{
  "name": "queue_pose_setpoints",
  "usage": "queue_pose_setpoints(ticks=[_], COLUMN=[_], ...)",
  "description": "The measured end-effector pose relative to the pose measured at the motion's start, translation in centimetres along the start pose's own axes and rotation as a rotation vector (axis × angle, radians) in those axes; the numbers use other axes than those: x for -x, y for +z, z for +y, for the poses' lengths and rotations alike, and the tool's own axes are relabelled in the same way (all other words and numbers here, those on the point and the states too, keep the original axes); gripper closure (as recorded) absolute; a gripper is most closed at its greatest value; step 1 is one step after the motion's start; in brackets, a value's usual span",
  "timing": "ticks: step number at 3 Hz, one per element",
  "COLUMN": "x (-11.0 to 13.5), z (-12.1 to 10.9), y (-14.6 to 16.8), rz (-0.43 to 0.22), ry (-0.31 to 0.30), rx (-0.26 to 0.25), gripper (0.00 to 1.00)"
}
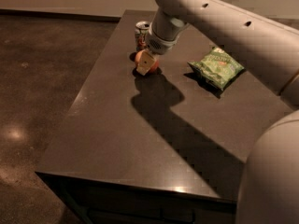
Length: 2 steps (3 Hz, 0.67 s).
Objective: Move apple near 7up can
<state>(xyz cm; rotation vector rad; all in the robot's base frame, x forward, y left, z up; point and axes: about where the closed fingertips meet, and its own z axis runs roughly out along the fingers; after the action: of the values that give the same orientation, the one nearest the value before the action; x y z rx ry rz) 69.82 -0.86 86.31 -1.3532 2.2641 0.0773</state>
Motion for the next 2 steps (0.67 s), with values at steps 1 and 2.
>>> queue_pose_setpoints(ticks=[1,2], x=[-0.29,-0.32], z=[-0.13,-0.04], y=[0.55,0.76], rz=[-0.009,-0.008], ry=[-0.017,-0.020], rx=[0.022,0.026], gripper=[0.16,0.00])
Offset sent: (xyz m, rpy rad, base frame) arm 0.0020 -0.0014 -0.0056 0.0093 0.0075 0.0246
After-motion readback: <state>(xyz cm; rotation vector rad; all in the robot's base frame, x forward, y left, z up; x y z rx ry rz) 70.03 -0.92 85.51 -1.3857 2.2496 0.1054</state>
